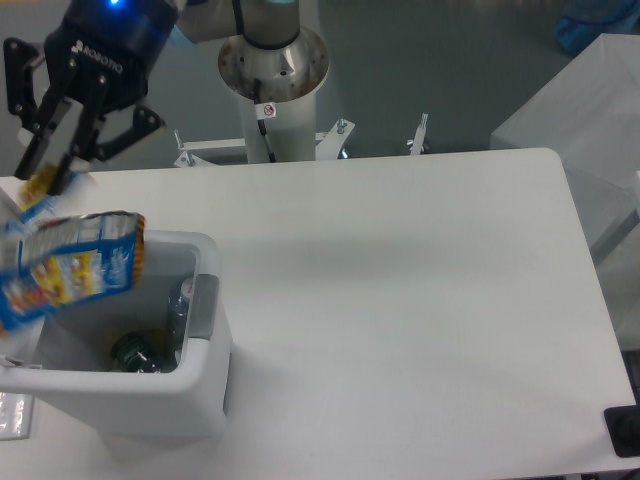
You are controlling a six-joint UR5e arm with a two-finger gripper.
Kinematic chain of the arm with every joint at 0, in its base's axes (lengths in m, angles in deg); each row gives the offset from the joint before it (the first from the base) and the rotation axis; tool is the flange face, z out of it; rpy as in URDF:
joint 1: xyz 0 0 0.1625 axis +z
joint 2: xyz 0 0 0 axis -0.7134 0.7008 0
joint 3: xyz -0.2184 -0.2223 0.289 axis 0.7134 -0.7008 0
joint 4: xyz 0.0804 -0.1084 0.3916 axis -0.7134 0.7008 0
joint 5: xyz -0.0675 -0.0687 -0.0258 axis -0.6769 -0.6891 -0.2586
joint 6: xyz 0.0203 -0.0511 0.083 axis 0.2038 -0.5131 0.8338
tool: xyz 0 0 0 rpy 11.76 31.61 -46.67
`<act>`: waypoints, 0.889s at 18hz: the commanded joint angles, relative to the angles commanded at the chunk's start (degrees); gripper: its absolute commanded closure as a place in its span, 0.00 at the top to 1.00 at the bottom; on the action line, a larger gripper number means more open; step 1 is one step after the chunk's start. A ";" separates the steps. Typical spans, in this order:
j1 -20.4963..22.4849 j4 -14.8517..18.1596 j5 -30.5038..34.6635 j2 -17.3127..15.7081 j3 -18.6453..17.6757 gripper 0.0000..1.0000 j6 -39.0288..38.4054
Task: Place the trash in the trash can
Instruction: 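Release the snack bag into the bin and raise the gripper away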
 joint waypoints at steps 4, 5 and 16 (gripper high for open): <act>5.71 0.00 0.00 -0.27 -4.75 1.00 0.27; 7.29 0.00 -0.09 -0.18 -5.63 1.00 0.36; 16.71 0.70 6.30 1.67 -9.32 1.00 9.93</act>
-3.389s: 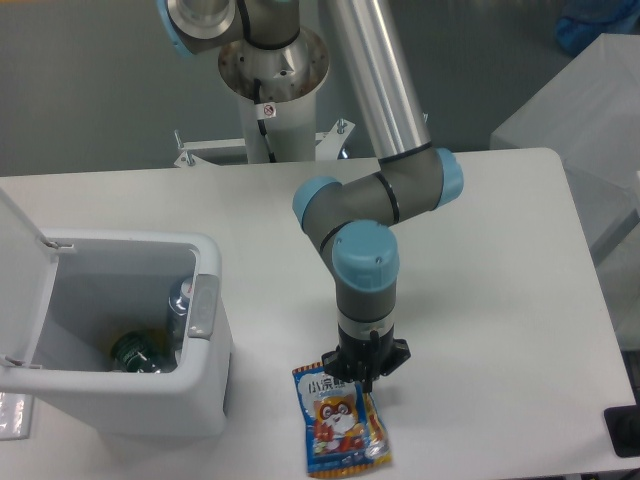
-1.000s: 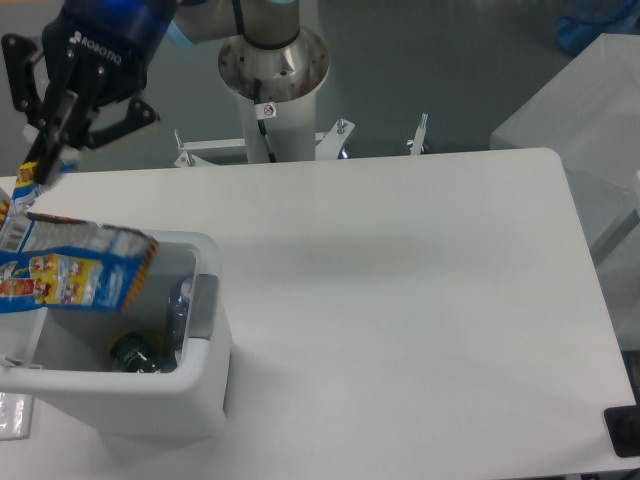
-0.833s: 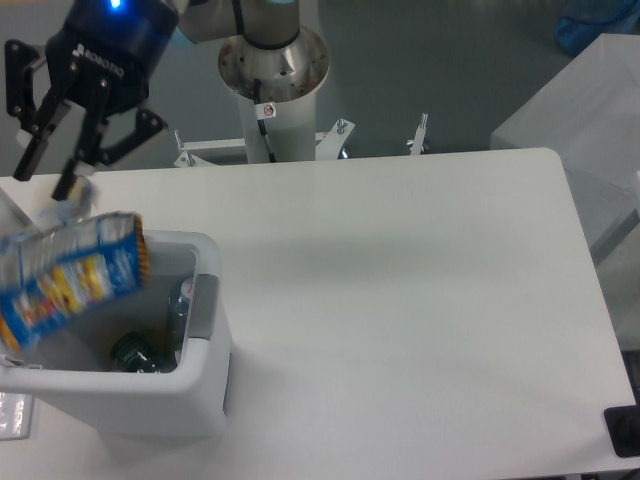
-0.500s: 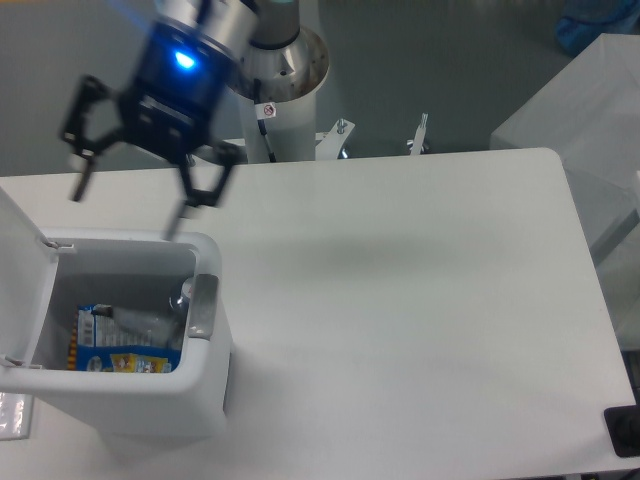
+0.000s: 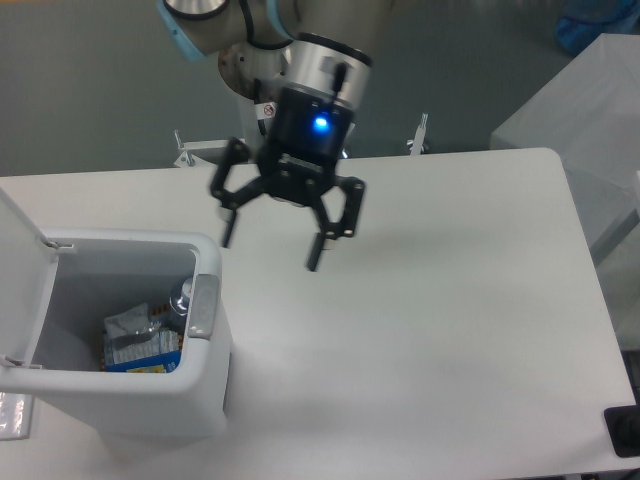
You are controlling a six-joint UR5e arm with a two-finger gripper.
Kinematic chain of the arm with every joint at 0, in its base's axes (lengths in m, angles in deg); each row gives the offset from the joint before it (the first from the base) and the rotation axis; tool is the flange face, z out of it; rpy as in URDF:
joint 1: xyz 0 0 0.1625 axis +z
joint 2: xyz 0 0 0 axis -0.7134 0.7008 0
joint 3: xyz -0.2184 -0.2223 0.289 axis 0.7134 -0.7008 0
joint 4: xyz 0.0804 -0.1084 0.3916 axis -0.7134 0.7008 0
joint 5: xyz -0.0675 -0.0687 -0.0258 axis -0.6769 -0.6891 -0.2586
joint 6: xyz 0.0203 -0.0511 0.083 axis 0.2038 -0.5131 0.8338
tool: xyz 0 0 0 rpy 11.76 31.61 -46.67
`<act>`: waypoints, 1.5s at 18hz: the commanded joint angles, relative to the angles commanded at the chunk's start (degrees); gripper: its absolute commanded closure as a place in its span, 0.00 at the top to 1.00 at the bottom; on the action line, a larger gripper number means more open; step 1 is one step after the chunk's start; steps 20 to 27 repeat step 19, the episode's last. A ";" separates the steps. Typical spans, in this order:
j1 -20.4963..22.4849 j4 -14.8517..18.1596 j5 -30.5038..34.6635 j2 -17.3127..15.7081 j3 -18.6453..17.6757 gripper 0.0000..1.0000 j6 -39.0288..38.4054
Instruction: Place the trash in the trash can
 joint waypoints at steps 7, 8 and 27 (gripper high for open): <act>-0.61 17.45 19.44 -2.20 0.25 1.00 14.91; -0.70 22.45 21.54 -2.29 1.82 1.00 19.30; -2.72 38.67 34.39 2.37 11.15 1.00 40.17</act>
